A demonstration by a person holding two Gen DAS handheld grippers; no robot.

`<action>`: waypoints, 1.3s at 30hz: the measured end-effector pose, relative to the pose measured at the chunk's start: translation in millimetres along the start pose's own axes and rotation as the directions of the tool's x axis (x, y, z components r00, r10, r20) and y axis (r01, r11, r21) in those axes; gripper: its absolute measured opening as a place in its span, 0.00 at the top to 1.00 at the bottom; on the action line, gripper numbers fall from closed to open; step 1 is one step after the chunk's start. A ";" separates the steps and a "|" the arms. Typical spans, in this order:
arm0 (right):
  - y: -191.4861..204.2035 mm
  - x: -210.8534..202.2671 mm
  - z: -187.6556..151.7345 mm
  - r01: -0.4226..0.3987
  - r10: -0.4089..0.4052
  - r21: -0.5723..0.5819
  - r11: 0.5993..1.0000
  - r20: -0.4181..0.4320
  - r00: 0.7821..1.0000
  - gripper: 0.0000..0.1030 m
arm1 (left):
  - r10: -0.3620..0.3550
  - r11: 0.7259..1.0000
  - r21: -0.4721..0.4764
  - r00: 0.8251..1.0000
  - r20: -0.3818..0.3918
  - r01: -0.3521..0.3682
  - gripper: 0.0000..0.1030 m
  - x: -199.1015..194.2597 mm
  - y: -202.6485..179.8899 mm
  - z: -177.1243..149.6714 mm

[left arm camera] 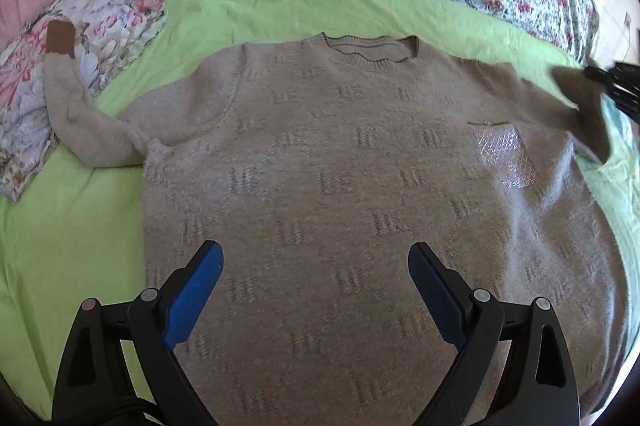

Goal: Fold small clothes

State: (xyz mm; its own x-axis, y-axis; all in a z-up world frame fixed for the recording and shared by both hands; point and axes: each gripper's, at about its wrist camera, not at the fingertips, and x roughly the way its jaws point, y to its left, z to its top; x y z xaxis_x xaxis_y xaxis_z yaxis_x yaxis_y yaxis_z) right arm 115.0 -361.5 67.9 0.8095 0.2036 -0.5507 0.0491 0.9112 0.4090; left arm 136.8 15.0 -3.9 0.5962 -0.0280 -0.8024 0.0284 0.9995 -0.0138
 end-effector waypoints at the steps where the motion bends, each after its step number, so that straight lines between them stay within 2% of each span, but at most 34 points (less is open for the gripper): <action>1: 29.1 11.7 -7.6 -0.065 0.064 -0.027 0.998 -0.024 0.998 0.90 | -0.006 1.000 -0.008 1.000 0.005 0.006 0.08 -2.1 3.1 -0.3; 4: 98.9 41.5 -33.4 -0.191 0.182 -0.095 0.977 -0.098 0.978 0.90 | -0.022 0.999 -0.040 1.000 0.020 0.023 0.08 -8.2 17.5 -0.1; 6: 135.4 60.4 -50.2 -0.251 0.233 -0.126 0.960 -0.146 0.961 0.90 | -0.037 0.997 -0.071 0.999 0.028 0.039 0.08 -11.1 29.2 0.5; 10: 196.3 102.6 -81.3 -0.336 0.292 -0.160 0.928 -0.246 0.924 0.90 | -0.072 0.990 -0.122 0.996 0.046 0.077 0.08 -15.0 49.6 1.0; 11: 211.9 115.9 -92.9 -0.363 0.308 -0.168 0.916 -0.285 0.908 0.90 | -0.073 0.989 -0.124 0.996 0.047 0.079 0.08 -14.8 52.1 2.0; 13: 225.1 130.6 -107.4 -0.368 0.295 -0.180 0.912 -0.337 0.894 0.87 | -0.086 0.987 -0.132 0.995 0.051 0.092 0.08 -13.3 57.5 3.4; 14: 232.0 142.0 -116.3 -0.365 0.279 -0.178 0.914 -0.378 0.883 0.83 | -0.094 0.986 -0.136 0.994 0.049 0.100 0.08 -11.1 59.2 4.7; 16: 232.5 149.7 -126.2 -0.380 0.290 -0.155 0.912 -0.413 0.863 0.49 | -0.110 0.984 -0.136 0.993 0.041 0.115 0.08 -5.3 59.5 8.4; 17: 227.1 147.6 -128.7 -0.379 0.294 -0.141 0.914 -0.414 0.862 0.42 | -0.115 0.984 -0.135 0.993 0.038 0.119 0.08 -2.0 58.2 10.7; 18: 218.5 142.5 -130.3 -0.377 0.300 -0.122 0.918 -0.409 0.862 0.36 | -0.122 0.983 -0.135 0.992 0.037 0.126 0.08 0.7 56.7 12.8; 21: 196.7 124.7 -126.7 -0.376 0.328 -0.063 0.924 -0.370 0.869 0.36 | -0.156 0.979 -0.123 0.987 0.042 0.160 0.08 7.7 45.0 24.3; 25: 169.8 97.8 -116.0 -0.321 0.296 -0.027 0.947 -0.323 0.899 0.36 | -0.194 0.978 -0.064 0.979 0.061 0.197 0.08 13.8 11.5 41.4; 27: 154.4 84.5 -112.1 -0.260 0.241 -0.030 0.965 -0.286 0.927 0.36 | -0.188 0.982 -0.021 0.980 0.066 0.189 0.08 23.3 -12.5 52.6; 30: 137.1 70.9 -110.2 -0.197 0.181 -0.034 0.980 -0.266 0.947 0.36 | -0.124 0.992 0.019 0.991 0.045 0.123 0.08 50.1 -37.2 70.7; 32: 126.4 61.7 -113.0 -0.169 0.155 -0.034 0.985 -0.256 0.954 0.36 | -0.123 0.992 0.003 0.992 0.015 0.123 0.08 71.2 -41.9 84.9; 33: 123.8 59.1 -115.2 -0.160 0.147 -0.033 0.987 -0.253 0.956 0.36 | -0.121 0.993 -0.012 0.993 -0.002 0.121 0.19 81.9 -41.1 91.2; 34: 119.8 56.7 -117.3 -0.152 0.140 -0.029 0.988 -0.255 0.957 0.36 | -0.122 0.992 -0.021 0.992 -0.011 0.122 0.56 89.3 -38.9 96.3; 35: 117.6 54.9 -120.7 -0.148 0.137 -0.024 0.989 -0.259 0.956 0.36 | -0.155 0.987 -0.036 0.988 -0.024 0.154 0.74 94.0 -34.7 100.2; 36: 114.6 53.2 -124.3 -0.145 0.136 -0.018 0.989 -0.265 0.955 0.36 | -0.187 0.980 -0.072 0.982 -0.039 0.184 0.81 96.5 -26.5 102.6; 37: 113.6 52.4 -127.1 -0.143 0.133 -0.015 0.990 -0.269 0.954 0.36 | -0.201 0.972 -0.123 0.980 -0.008 0.198 0.81 90.4 -12.6 100.9; 39: 110.5 50.0 -134.3 -0.140 0.130 -0.017 0.990 -0.278 0.952 0.36 | -0.210 0.966 -0.144 0.977 0.046 0.214 0.80 77.1 7.1 93.0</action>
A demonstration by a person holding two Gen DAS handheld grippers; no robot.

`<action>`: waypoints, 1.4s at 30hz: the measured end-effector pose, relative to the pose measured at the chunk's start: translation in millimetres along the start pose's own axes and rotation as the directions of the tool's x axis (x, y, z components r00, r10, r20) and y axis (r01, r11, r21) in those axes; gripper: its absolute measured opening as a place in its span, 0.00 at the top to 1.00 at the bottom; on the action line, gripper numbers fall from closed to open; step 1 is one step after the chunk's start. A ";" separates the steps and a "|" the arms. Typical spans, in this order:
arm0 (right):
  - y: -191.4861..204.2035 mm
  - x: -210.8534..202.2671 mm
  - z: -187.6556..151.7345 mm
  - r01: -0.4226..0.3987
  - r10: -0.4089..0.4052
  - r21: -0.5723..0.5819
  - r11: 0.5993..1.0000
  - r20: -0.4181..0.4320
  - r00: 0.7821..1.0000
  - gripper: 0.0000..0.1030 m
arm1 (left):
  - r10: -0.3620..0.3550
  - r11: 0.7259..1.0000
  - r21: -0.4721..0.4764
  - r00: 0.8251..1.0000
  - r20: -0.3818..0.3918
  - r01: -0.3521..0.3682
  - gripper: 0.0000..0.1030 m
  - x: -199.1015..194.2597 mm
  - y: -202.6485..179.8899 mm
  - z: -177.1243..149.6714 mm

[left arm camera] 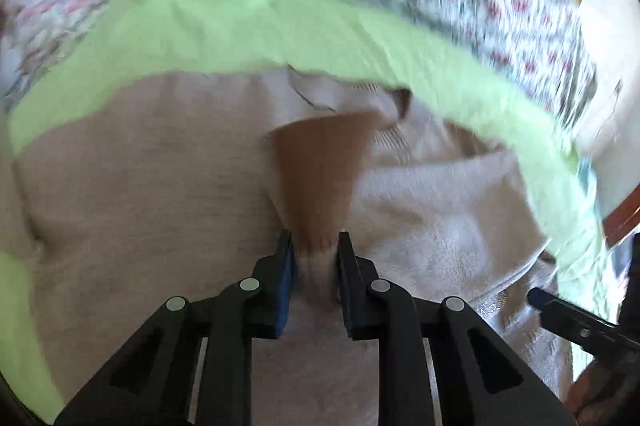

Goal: Fold small clothes
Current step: 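Grasp the brown sleeve cuff with the left tool and fold it across the body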

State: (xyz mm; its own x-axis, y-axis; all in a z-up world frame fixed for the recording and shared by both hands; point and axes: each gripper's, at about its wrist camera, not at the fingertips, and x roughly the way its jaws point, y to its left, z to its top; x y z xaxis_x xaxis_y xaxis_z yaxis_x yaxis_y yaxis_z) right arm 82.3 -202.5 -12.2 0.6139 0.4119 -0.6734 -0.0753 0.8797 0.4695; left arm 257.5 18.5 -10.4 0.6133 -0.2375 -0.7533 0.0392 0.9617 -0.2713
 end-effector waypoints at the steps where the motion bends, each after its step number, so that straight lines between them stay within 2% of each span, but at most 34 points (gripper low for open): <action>1: -1.3 -0.8 -2.9 -0.002 0.002 -0.002 1.000 -0.004 1.000 0.36 | -0.009 1.000 -0.008 1.000 0.013 0.009 0.76 -6.8 7.3 -4.1; 2: -0.6 0.2 -6.6 -0.006 0.006 -0.005 1.000 -0.012 1.000 0.36 | -0.022 1.000 -0.019 1.000 0.014 0.022 0.72 -10.4 14.8 -7.6; 4: -0.6 1.6 -11.8 -0.015 0.015 -0.013 1.000 -0.025 1.000 0.36 | -0.039 0.999 -0.037 0.999 -0.018 0.038 0.53 -7.3 22.7 -10.9; 6: 4.1 5.4 -14.6 -0.021 0.020 -0.024 0.999 -0.039 0.999 0.36 | -0.047 0.997 -0.067 0.998 -0.043 0.044 0.45 -1.0 26.7 -8.4; 9: 9.3 3.9 -15.2 -0.031 0.030 -0.028 0.999 -0.036 0.999 0.36 | -0.077 0.991 -0.110 0.996 -0.049 0.072 0.47 9.2 30.3 -4.2; 10: 10.6 1.9 -14.5 -0.026 0.024 -0.034 0.999 -0.030 0.999 0.36 | -0.080 0.990 -0.116 0.996 -0.041 0.075 0.59 12.5 30.6 -3.9; 12: 10.9 -1.4 -13.3 -0.011 0.011 -0.043 0.999 -0.021 1.000 0.36 | -0.083 0.990 -0.117 0.996 -0.030 0.079 0.88 14.9 32.8 -4.3; 13: 10.1 -3.1 -11.5 -0.008 0.008 -0.045 0.999 -0.016 1.000 0.36 | -0.076 0.990 -0.121 0.997 -0.019 0.073 0.90 10.5 33.5 -4.1; 14: 9.3 -4.6 -9.9 -0.006 0.005 -0.044 0.999 -0.014 1.000 0.36 | -0.076 0.990 -0.118 0.996 0.051 0.082 0.90 -7.1 34.7 -3.9; 16: 5.5 -9.8 -6.4 0.015 -0.015 -0.048 0.999 0.008 1.000 0.36 | -0.045 0.995 -0.085 0.988 0.149 0.058 0.90 -30.6 34.1 -4.8; 17: 3.1 -10.9 -4.1 0.029 -0.028 -0.051 0.998 0.017 0.999 0.36 | -0.033 0.997 -0.070 0.985 0.169 0.045 0.89 -35.3 36.0 -6.6; 19: -3.3 -5.9 0.9 0.048 -0.047 -0.044 0.998 0.015 0.999 0.36 | -0.040 0.998 -0.053 0.993 0.111 0.046 0.84 -25.2 42.7 -9.9; 20: -6.2 -1.9 2.7 0.052 -0.052 -0.038 0.998 0.007 0.999 0.36 | -0.027 0.998 -0.059 0.996 0.081 0.031 0.83 -19.4 46.8 -11.9; 22: -6.3 5.5 5.2 0.057 -0.058 -0.041 0.998 -0.005 0.998 0.36 | -0.044 0.994 -0.099 0.998 0.054 0.049 0.82 -12.7 55.9 -16.1; 27: 13.7 21.6 6.0 0.032 -0.035 -0.102 0.994 -0.037 0.999 0.36 | -0.033 0.993 -0.108 0.998 0.046 0.038 0.79 -10.0 61.0 -21.5; 32: 39.0 36.9 -5.3 -0.022 0.008 -0.152 0.988 -0.093 0.996 0.36 | -0.012 0.996 -0.090 0.998 0.069 0.018 0.74 -28.3 63.4 -25.1; 34: 46.8 40.7 -12.7 -0.036 0.019 -0.160 0.986 -0.108 0.994 0.36 | -0.013 0.997 -0.076 0.997 0.074 0.019 0.66 -38.6 64.8 -28.0; 37: 59.2 44.8 -27.5 -0.055 0.032 -0.174 0.983 -0.133 0.991 0.36 | 0.022 0.999 -0.046 0.997 0.075 -0.019 0.57 -51.4 65.9 -31.7; 42: 72.2 48.2 -48.5 -0.079 0.053 -0.166 0.983 -0.155 0.987 0.36 | 0.056 0.996 -0.073 0.996 0.064 -0.051 0.51 -73.2 84.8 -38.4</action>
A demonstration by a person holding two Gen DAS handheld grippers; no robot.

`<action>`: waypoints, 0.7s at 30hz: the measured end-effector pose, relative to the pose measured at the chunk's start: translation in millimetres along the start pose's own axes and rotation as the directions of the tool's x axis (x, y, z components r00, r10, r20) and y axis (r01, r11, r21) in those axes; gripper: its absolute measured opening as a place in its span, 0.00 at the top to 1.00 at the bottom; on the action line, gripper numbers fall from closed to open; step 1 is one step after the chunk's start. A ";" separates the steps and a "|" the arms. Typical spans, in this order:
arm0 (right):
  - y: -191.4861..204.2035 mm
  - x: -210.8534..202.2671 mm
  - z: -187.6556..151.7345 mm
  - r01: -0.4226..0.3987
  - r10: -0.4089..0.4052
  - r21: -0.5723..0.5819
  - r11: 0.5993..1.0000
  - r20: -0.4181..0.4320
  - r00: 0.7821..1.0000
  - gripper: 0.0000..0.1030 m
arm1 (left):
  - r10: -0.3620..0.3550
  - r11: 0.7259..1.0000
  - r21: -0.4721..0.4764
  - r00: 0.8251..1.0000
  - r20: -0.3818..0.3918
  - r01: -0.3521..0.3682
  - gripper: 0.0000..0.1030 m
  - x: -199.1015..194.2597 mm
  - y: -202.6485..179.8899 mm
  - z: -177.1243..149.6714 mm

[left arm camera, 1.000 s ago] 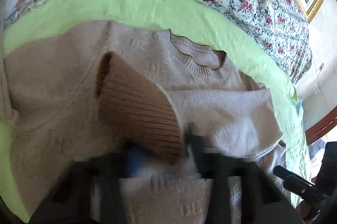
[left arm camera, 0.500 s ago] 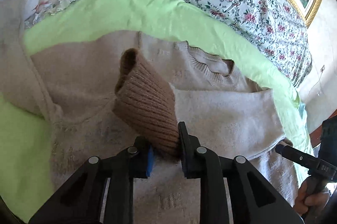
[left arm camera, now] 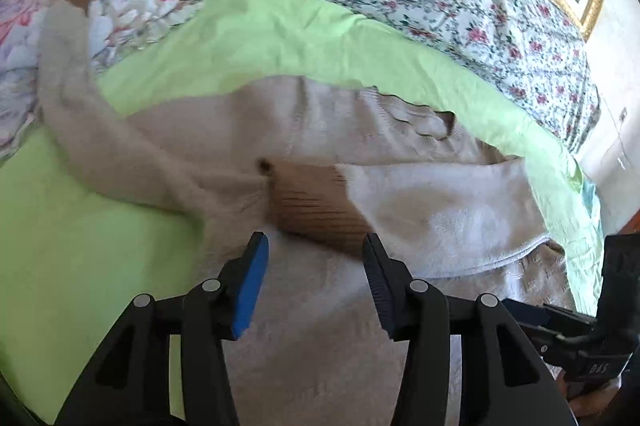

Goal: Fold small clothes

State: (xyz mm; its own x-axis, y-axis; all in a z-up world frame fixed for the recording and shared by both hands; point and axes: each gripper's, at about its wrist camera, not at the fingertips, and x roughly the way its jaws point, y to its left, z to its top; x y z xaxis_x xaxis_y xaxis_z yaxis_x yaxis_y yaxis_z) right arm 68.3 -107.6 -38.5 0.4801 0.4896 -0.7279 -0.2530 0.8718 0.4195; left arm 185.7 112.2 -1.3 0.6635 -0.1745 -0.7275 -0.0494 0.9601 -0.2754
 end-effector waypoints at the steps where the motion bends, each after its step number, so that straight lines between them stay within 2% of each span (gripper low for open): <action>1: 2.6 0.2 -2.3 -0.001 0.001 -0.002 1.000 -0.002 1.000 0.36 | 0.010 1.000 -0.004 1.000 -0.003 -0.010 0.47 -2.3 3.2 -0.5; 5: 13.7 -1.9 -7.6 -0.009 0.009 -0.032 0.999 -0.008 1.000 0.36 | 0.082 0.997 -0.011 0.996 0.022 -0.081 0.43 -20.2 20.3 0.9; 9: 15.9 -6.2 -8.3 -0.010 0.010 -0.039 0.999 -0.001 1.000 0.36 | 0.125 0.992 -0.036 0.991 0.038 -0.123 0.39 -32.6 39.6 9.7; 13: 16.3 -8.4 -10.4 -0.017 0.018 -0.033 0.999 0.007 1.000 0.36 | 0.198 0.980 -0.046 0.979 0.050 -0.195 0.31 -38.4 56.4 23.1; 15: 16.0 -6.8 -12.5 -0.025 0.025 -0.028 0.999 -0.003 1.000 0.36 | 0.257 0.966 -0.055 0.964 0.064 -0.254 0.29 -39.4 66.2 34.2; 18: 18.0 -2.7 -16.0 -0.027 0.026 -0.036 0.999 -0.027 0.999 0.36 | 0.307 0.949 -0.094 0.948 0.081 -0.300 0.23 -38.3 83.4 53.9; 21: 22.3 0.6 -19.5 -0.040 0.038 -0.042 0.998 -0.042 0.998 0.36 | 0.391 0.915 -0.145 0.917 0.079 -0.377 0.21 -27.5 108.0 81.2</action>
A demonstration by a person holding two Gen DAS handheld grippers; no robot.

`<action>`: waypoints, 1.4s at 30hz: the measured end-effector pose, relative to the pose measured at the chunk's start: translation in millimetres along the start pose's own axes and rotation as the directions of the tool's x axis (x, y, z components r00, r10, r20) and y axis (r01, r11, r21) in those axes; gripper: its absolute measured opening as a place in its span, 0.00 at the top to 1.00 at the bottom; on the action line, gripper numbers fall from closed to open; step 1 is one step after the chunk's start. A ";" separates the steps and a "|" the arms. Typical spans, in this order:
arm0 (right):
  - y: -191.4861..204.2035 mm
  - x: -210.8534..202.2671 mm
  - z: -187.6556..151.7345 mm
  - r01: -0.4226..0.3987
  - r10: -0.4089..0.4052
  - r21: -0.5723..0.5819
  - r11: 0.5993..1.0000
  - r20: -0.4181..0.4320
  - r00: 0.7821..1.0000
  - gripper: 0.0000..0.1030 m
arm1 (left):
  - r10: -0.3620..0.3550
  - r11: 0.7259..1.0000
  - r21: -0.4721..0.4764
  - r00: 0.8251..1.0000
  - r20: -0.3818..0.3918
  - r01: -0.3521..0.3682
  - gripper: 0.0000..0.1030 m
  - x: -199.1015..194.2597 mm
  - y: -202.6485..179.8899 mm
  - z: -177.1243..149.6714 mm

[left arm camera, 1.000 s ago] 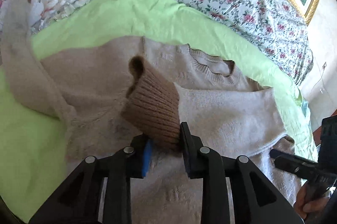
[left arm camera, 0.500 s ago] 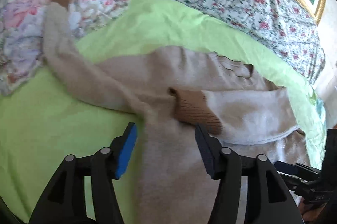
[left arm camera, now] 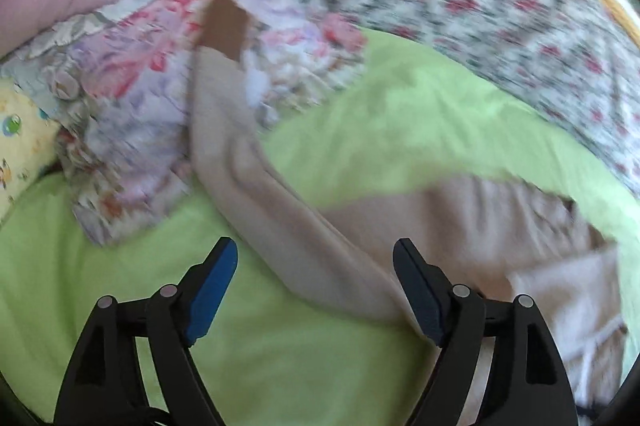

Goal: Fold small clothes

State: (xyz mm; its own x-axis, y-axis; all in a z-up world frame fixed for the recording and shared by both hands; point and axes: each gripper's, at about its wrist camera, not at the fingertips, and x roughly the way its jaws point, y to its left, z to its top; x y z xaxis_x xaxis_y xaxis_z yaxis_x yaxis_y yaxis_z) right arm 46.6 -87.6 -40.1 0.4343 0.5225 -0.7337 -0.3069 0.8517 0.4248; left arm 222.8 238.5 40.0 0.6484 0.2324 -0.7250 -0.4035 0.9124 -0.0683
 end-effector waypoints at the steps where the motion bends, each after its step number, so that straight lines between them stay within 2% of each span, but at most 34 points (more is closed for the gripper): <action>1: 1.0 1.4 -0.6 -0.007 0.007 -0.001 1.000 -0.005 1.000 0.36 | 0.018 1.000 -0.010 1.000 -0.007 -0.018 0.21 8.7 2.9 8.6; 4: 5.5 9.2 -1.6 -0.029 0.029 -0.007 1.000 -0.031 0.999 0.36 | 0.092 0.995 -0.029 0.995 -0.026 -0.093 0.21 39.4 11.0 40.0; 7: 9.6 16.0 -1.2 -0.047 0.046 -0.015 0.999 -0.053 0.998 0.36 | 0.205 0.979 -0.008 0.978 -0.048 -0.205 0.21 75.5 13.0 67.5; 11: 14.2 24.3 2.5 -0.073 0.071 -0.022 0.997 -0.076 0.995 0.36 | 0.353 0.935 0.054 0.929 -0.107 -0.349 0.21 127.6 17.5 81.7; 12: 15.9 26.3 3.8 -0.080 0.077 -0.026 0.996 -0.080 0.994 0.36 | 0.373 0.928 0.065 0.919 -0.124 -0.368 0.33 139.8 20.8 81.6; 13: 17.3 28.3 4.9 -0.086 0.083 -0.031 0.996 -0.085 0.993 0.36 | 0.376 0.927 0.068 0.917 -0.137 -0.370 0.47 147.4 24.1 80.7; 14: 18.1 30.0 5.7 -0.092 0.088 -0.034 0.995 -0.089 0.992 0.36 | 0.336 0.942 0.059 0.929 -0.156 -0.331 0.75 153.4 27.5 78.7; 15: 19.3 31.9 6.4 -0.098 0.094 -0.039 0.994 -0.093 0.991 0.36 | 0.285 0.959 0.035 0.945 -0.163 -0.283 0.79 154.0 30.1 76.8; 17: 19.7 34.0 7.9 -0.100 0.095 -0.047 0.994 -0.097 0.991 0.36 | 0.255 0.967 0.031 0.961 -0.106 -0.253 0.90 140.8 26.5 74.3; 20: 15.1 31.9 9.0 -0.101 0.098 -0.035 0.994 -0.086 0.991 0.36 | 0.138 0.990 0.035 0.990 -0.032 -0.137 0.93 108.0 10.4 71.6; 23: 6.3 24.5 10.4 -0.088 0.087 -0.009 0.996 -0.061 0.994 0.36 | 0.012 0.996 0.087 0.998 0.056 -0.017 0.93 62.6 -27.1 68.8; 26: -7.5 8.6 9.9 -0.065 0.065 0.024 0.998 -0.022 0.998 0.36 | -0.139 0.979 0.167 0.983 0.121 0.118 0.93 15.9 -76.8 60.6; 28: -18.6 -4.5 9.0 -0.046 0.045 0.049 0.998 0.004 0.999 0.36 | -0.243 0.951 0.228 0.960 0.141 0.207 0.93 -8.6 -120.9 53.2; 29: -24.2 -11.7 8.1 -0.034 0.033 0.061 0.998 0.017 0.999 0.36 | -0.292 0.934 0.258 0.945 0.146 0.248 0.93 -20.1 -139.4 45.1; 30: -28.7 -17.5 6.8 -0.025 0.023 0.072 0.997 0.026 0.999 0.36 | -0.364 0.903 0.298 0.920 0.144 0.310 0.93 -33.4 -164.7 34.7; 31: -35.2 -25.9 5.0 -0.015 0.011 0.086 0.996 0.039 0.999 0.36 | -0.399 0.884 0.322 0.906 0.142 0.339 0.93 -43.3 -179.4 26.8; 32: -40.9 -32.9 3.2 -0.005 0.000 0.097 0.995 0.049 0.999 0.36 | -0.444 0.853 0.364 0.887 0.130 0.374 0.93 -50.9 -204.0 15.5; 34: -50.5 -44.5 -0.3 0.015 -0.023 0.116 0.993 0.066 0.998 0.36 | -0.494 0.805 0.428 0.864 0.100 0.411 0.92 -57.0 -236.0 -0.4; 37: -70.8 -67.3 -8.3 0.051 -0.068 0.163 0.985 0.101 0.993 0.36 | -0.527 0.752 0.479 0.850 0.022 0.453 0.92 -47.9 -277.5 -30.9; 38: -76.8 -74.0 -10.7 0.061 -0.081 0.177 0.982 0.111 0.990 0.36 | -0.524 0.736 0.500 0.851 -0.007 0.457 0.91 -39.8 -289.8 -44.1; 42: -97.7 -96.1 -20.7 0.097 -0.135 0.242 0.966 0.144 0.980 0.36 | -0.494 0.706 0.536 0.864 -0.094 0.463 0.88 -16.6 -308.2 -82.8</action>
State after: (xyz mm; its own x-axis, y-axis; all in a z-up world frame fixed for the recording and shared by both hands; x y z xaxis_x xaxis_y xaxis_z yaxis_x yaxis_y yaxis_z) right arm 17.4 -221.9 -22.1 0.5892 0.4036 -0.6999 -0.0496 0.8827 0.4672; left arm 282.9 -74.5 16.4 0.6990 -0.2821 -0.6572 0.3610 0.9324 -0.0163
